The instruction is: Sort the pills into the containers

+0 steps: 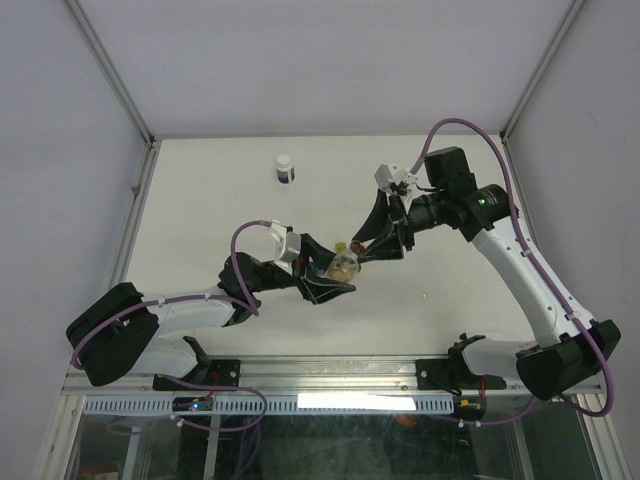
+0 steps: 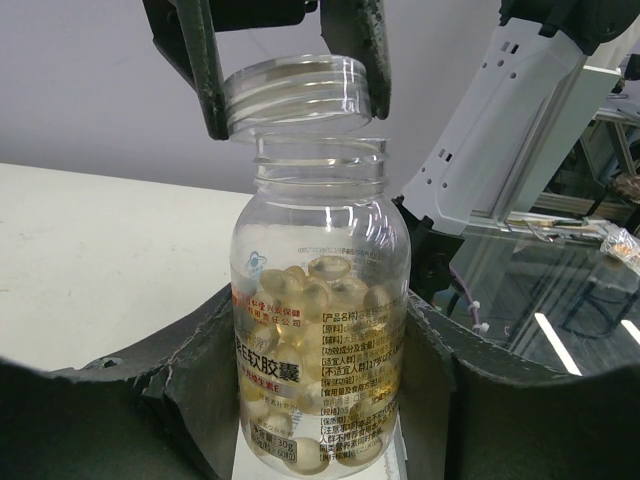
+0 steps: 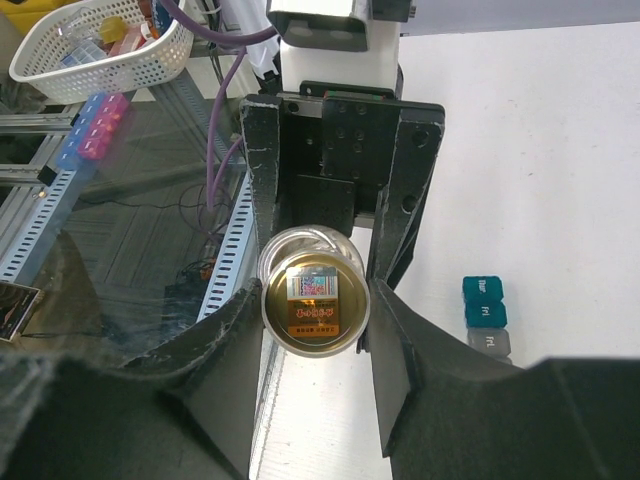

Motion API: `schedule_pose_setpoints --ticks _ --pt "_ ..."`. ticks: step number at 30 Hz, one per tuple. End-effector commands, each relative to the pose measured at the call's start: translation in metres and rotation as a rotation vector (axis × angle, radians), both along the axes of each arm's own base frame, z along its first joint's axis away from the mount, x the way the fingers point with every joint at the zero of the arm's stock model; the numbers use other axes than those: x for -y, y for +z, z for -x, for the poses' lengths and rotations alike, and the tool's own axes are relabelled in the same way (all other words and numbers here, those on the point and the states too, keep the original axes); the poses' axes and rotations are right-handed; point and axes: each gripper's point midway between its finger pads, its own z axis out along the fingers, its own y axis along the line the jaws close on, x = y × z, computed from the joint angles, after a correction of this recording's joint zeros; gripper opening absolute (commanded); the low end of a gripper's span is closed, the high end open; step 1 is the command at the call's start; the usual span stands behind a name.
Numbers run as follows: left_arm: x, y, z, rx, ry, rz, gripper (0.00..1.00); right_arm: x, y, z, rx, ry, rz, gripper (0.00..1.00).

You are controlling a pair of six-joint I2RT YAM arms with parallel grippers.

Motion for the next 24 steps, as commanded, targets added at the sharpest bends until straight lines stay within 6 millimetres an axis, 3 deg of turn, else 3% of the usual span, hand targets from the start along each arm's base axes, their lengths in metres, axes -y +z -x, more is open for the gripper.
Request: schedule_pose_setpoints --ticks 1,24 --pt "0.003 0.025 0.001 0.042 -0.005 0.067 0.00 -0.004 0.006 0.006 0.016 0.029 -0.020 0.24" --pt "0.007 0.028 0.003 -0.043 -0.035 0.038 0.00 -0.012 -0.022 0.008 0.115 0.020 0.109 0.24"
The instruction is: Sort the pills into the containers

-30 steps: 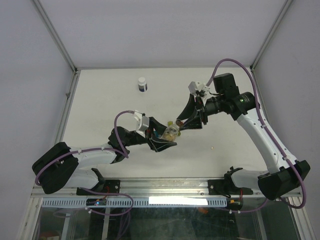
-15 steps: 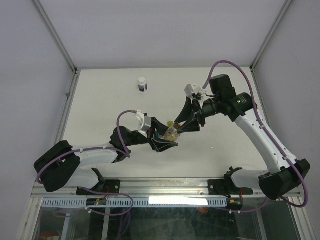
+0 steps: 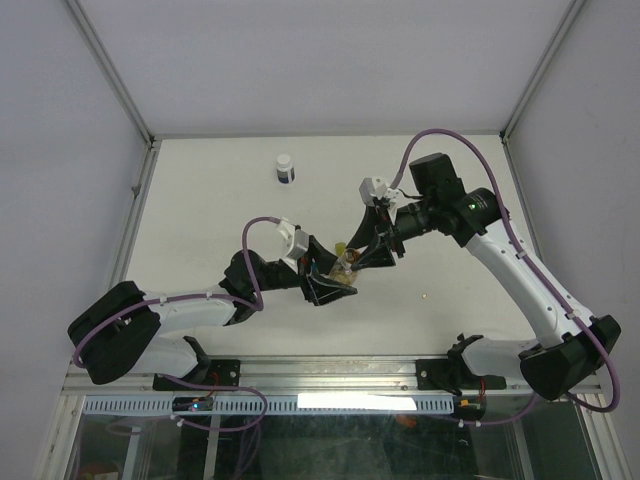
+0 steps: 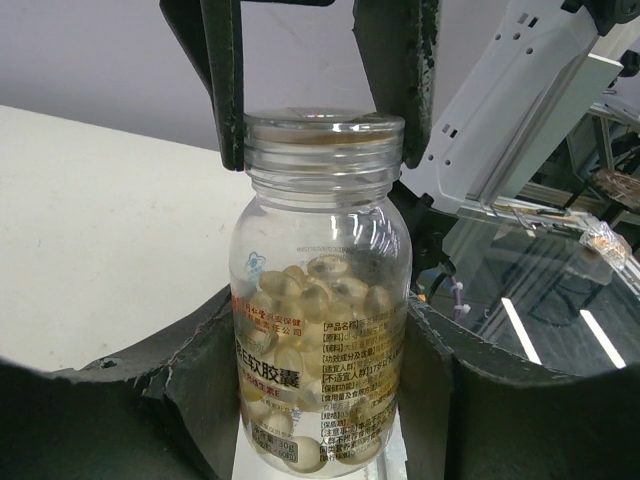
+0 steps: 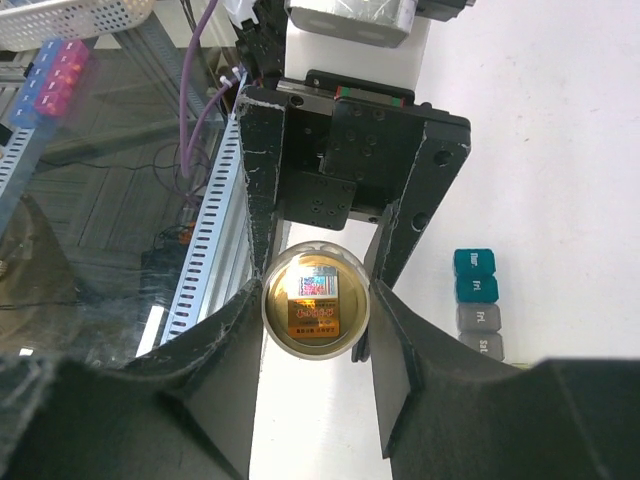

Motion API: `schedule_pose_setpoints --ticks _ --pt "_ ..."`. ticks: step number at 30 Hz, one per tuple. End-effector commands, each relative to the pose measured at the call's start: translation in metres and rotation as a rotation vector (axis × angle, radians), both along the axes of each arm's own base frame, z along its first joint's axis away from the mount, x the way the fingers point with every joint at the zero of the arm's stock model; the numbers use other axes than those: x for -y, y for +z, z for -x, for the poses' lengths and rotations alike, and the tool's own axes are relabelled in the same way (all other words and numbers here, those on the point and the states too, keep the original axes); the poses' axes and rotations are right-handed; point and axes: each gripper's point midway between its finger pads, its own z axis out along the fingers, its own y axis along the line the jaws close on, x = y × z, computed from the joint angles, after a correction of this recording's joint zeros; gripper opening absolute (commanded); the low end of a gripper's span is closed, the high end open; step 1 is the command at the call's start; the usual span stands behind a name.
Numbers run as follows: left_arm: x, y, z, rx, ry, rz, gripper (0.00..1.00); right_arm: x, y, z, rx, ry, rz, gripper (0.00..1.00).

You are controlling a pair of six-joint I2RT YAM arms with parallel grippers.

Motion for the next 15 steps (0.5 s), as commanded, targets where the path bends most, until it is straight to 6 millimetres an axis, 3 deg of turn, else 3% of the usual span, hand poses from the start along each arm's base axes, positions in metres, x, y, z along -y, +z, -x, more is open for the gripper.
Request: schedule_pose_setpoints --ticks 1,7,12,15 --pt "0.002 0.046 0.005 0.042 -0.027 0.106 0.00 -0.002 -0.003 0.005 0.054 0.024 0.026 0.24" --pt "0.001 0.055 0.014 0.072 -0.082 0.113 0.00 0.000 -0.007 0.011 0.042 0.045 0.053 0.24" --pt "-0.009 0.068 0.009 0.166 -0.007 0.170 0.00 0.000 -0.012 0.015 -0.033 0.031 0.074 0.24" --pt "-0.012 0.078 0.002 0.213 0.051 0.207 0.00 -0.002 -0.015 0.006 -0.044 -0.027 0.082 0.24"
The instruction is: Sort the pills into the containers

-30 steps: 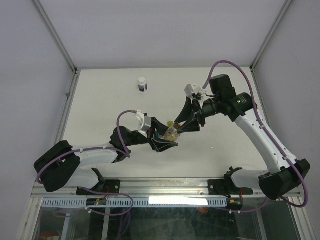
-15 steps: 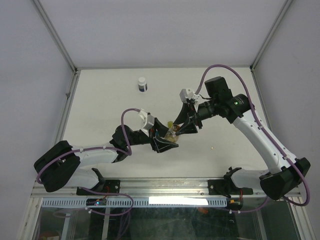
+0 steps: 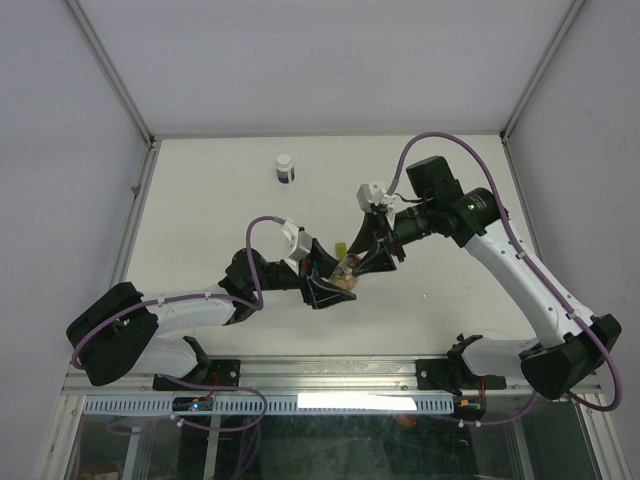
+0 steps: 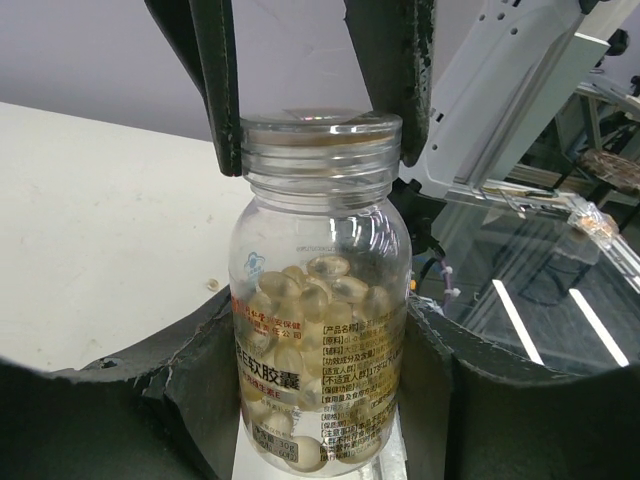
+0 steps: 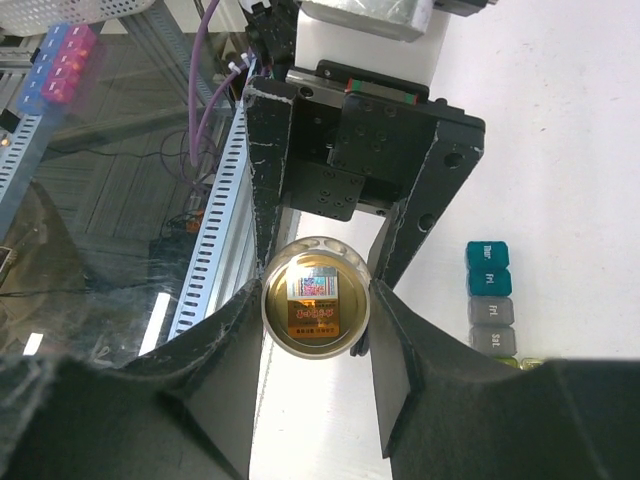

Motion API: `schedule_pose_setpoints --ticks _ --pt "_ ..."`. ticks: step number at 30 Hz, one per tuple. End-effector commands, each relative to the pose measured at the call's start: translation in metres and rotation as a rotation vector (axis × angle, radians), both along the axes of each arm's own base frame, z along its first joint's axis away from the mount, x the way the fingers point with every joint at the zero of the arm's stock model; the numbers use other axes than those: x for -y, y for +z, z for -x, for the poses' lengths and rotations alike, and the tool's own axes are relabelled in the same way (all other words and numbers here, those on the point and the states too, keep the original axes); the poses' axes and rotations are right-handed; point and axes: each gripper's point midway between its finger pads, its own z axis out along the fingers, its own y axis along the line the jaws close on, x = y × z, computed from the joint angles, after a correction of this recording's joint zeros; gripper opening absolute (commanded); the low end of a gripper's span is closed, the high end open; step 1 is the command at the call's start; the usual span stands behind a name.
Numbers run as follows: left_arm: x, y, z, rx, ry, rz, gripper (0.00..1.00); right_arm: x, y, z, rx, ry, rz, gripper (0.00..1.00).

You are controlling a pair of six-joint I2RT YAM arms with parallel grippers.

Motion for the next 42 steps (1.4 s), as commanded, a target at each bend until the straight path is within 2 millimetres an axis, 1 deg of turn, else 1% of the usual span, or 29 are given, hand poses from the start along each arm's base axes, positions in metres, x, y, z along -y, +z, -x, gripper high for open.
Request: schedule_pose_setpoints --ticks 1,6,11,14,16,21,24,26,29,30,31,34,36,37,39,42 --pt "-0.013 0.086 -0.009 0.229 0.115 0.259 0.00 -0.005 -0.009 -0.006 -0.036 -0.069 0.041 0.24" --pt "-0.011 0.097 -0.025 0.237 0.196 0.289 0.00 -0.008 -0.015 -0.027 -0.038 -0.191 0.072 0.24" --pt "-0.010 0.099 -0.051 0.206 0.330 0.273 0.00 -0.011 -0.023 -0.041 -0.059 -0.259 0.096 0.24" --pt "-0.014 0.103 -0.064 0.191 0.406 0.287 0.00 -0.012 -0.031 -0.053 -0.076 -0.331 0.114 0.23" --pt "-0.014 0.104 -0.075 0.173 0.462 0.287 0.00 -0.015 -0.036 -0.065 -0.089 -0.395 0.119 0.23" --pt "-0.005 0.096 -0.108 0.148 0.624 0.218 0.00 -0.020 -0.049 -0.097 -0.178 -0.599 0.133 0.22" --pt "-0.003 0.088 -0.124 0.130 0.687 0.193 0.00 -0.022 -0.051 -0.113 -0.205 -0.692 0.128 0.20" --pt "0.001 0.081 -0.128 0.116 0.695 0.176 0.00 -0.022 -0.050 -0.120 -0.196 -0.717 0.122 0.19" --pt "0.005 0.070 -0.126 0.104 0.670 0.165 0.00 -0.023 -0.044 -0.118 -0.175 -0.691 0.109 0.21" --pt "0.005 0.066 -0.125 0.099 0.665 0.158 0.00 -0.023 -0.041 -0.116 -0.169 -0.679 0.106 0.23" --pt "0.005 0.063 -0.123 0.097 0.656 0.151 0.00 -0.022 -0.038 -0.114 -0.162 -0.667 0.104 0.29" --pt "0.003 0.054 -0.116 0.085 0.629 0.132 0.00 -0.016 -0.021 -0.110 -0.133 -0.632 0.076 0.58" --pt "0.003 0.049 -0.112 0.078 0.609 0.118 0.00 -0.010 -0.007 -0.110 -0.117 -0.617 0.048 0.70" --pt "0.002 0.047 -0.109 0.076 0.598 0.112 0.00 -0.007 0.002 -0.110 -0.108 -0.608 0.029 0.74" --pt "0.002 0.042 -0.106 0.069 0.585 0.094 0.00 -0.002 0.015 -0.107 -0.098 -0.581 0.002 0.79" --pt "0.002 0.038 -0.100 0.063 0.561 0.076 0.00 0.003 0.032 -0.097 -0.087 -0.515 -0.038 0.88"
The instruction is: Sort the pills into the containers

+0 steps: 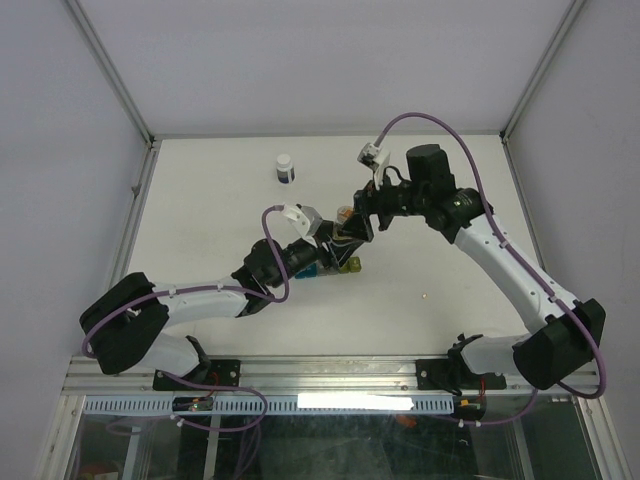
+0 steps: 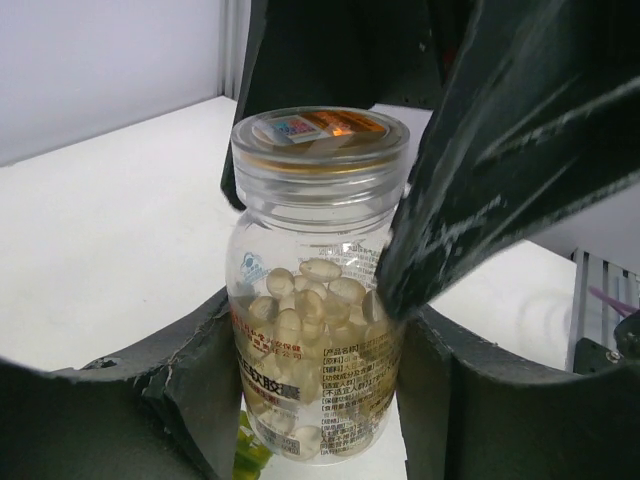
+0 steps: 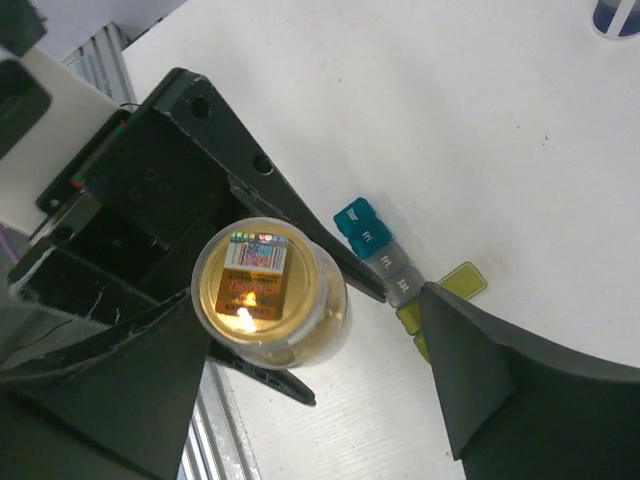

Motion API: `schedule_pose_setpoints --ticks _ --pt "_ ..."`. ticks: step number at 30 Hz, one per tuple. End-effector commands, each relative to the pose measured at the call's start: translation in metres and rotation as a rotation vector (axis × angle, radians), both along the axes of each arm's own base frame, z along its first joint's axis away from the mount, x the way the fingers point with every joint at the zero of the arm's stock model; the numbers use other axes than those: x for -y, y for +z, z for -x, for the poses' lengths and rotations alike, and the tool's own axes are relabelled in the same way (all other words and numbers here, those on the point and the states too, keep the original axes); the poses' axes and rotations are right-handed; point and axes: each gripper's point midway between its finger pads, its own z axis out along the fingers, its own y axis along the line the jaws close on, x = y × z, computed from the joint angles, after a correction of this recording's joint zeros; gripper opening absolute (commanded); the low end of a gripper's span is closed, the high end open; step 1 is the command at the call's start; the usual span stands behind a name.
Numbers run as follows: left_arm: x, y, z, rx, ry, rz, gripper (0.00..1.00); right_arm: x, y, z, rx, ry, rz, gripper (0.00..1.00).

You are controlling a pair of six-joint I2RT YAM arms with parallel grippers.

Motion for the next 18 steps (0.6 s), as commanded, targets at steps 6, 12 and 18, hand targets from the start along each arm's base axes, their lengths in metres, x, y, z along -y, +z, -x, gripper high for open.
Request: schedule_pose_setpoints --ticks 6,12,18 --pt "-0.002 0.034 0.030 0.066 -0.117 0.069 0.00 0.020 0.071 0.050 0.201 0.280 -0.132 0.95" --pt "0.007 0.030 0.060 0.082 -0.290 0.014 0.00 0.034 0.067 0.087 0.382 0.512 -0.094 0.98" --pt "0.010 0.023 0.105 0.101 -0.535 -0.035 0.00 0.037 0.067 0.098 0.525 0.661 -0.095 0.99"
